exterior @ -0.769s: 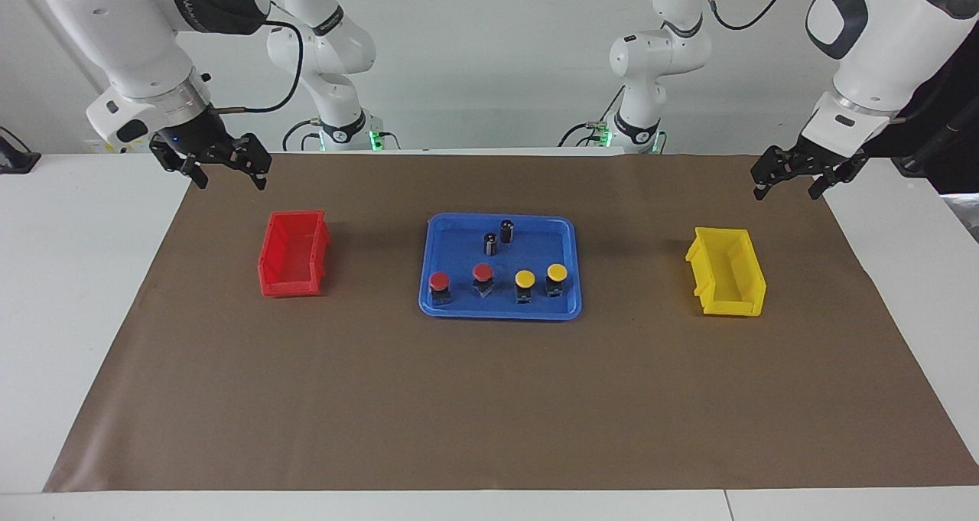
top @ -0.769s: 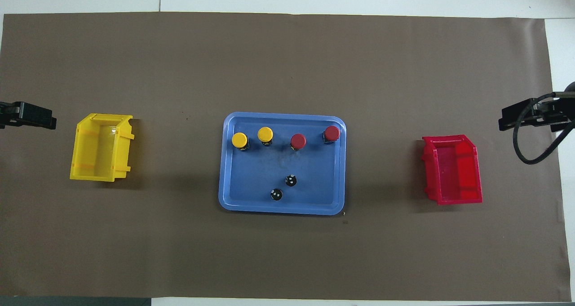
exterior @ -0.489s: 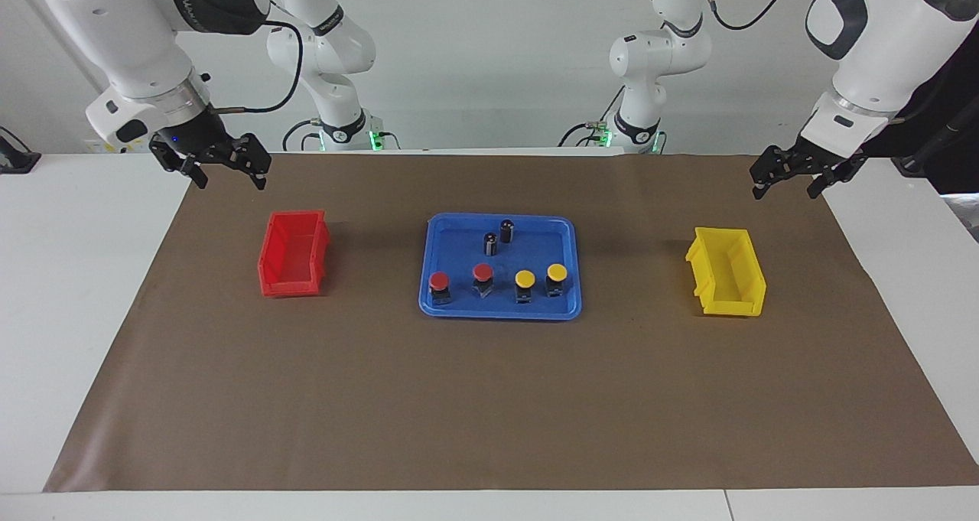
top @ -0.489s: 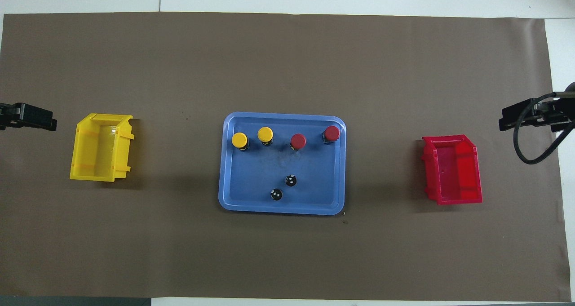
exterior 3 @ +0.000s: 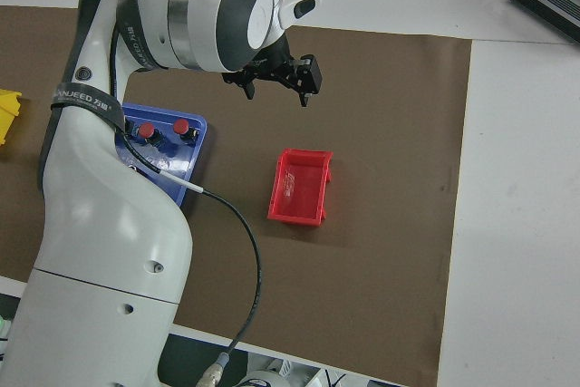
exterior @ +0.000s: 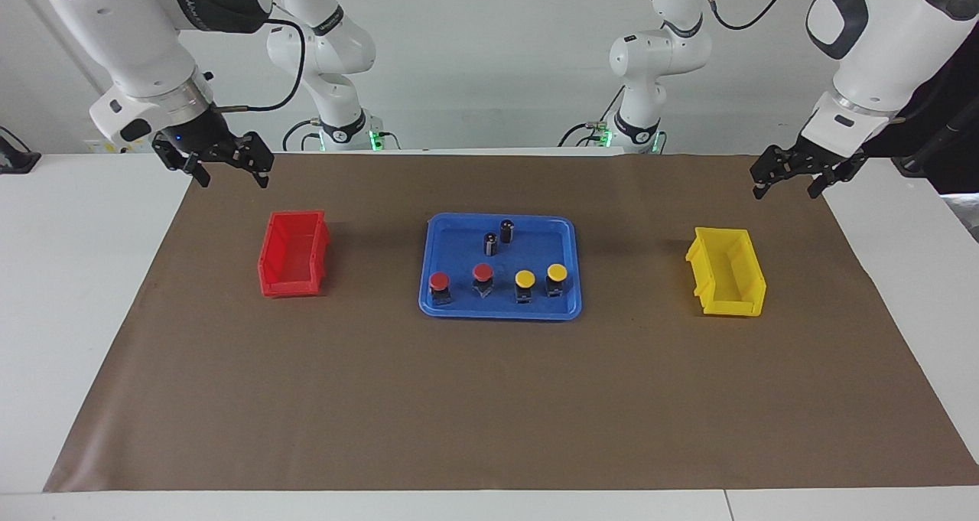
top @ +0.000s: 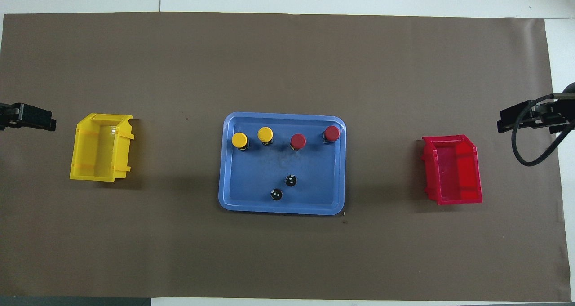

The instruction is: Sort red and yellow buttons by color

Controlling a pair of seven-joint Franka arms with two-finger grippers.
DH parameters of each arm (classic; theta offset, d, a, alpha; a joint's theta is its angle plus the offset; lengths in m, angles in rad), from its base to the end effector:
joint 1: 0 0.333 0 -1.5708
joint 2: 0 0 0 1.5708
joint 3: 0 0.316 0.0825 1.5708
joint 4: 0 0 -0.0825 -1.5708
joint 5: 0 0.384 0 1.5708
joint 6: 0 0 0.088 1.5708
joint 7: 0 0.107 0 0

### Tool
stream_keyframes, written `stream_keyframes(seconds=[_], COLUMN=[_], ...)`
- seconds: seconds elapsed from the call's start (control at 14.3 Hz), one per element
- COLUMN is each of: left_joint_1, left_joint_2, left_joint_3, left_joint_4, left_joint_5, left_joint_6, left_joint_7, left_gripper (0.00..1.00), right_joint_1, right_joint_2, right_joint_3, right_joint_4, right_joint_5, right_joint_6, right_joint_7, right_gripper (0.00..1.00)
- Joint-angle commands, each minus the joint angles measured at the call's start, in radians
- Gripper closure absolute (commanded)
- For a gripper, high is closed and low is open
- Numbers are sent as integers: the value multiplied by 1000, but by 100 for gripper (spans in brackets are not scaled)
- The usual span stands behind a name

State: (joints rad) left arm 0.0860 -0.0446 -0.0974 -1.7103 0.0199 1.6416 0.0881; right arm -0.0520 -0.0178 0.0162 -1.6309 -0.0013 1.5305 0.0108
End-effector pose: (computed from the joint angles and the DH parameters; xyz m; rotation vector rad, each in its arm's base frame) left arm 0.5438 -0.0053 0.5889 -3.1141 0.1574 0.0393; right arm 0.5425 -0.0195 0.6027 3.1375 -0.0731 -0.1297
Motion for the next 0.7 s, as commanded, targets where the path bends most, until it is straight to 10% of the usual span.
stream_keyframes(seconds=[0.0, 0.63], left_joint_1=[0, 31], left_joint_2=[-29, -34], left_joint_3=[7, 10], left_joint_4=[-14, -11], left_joint_5=[11, 14], left_joint_6=[-32, -20], left_joint_7=[9, 18], left_gripper=[0, 0], right_joint_1=[-5, 286], right_joint_2=[-10, 262], right_joint_3=[5, 11], right_joint_4=[-3, 203], right_joint_5=[11, 30], right_joint_6=[16, 136], right_joint_7=[-32, 326], right_gripper=[0, 0])
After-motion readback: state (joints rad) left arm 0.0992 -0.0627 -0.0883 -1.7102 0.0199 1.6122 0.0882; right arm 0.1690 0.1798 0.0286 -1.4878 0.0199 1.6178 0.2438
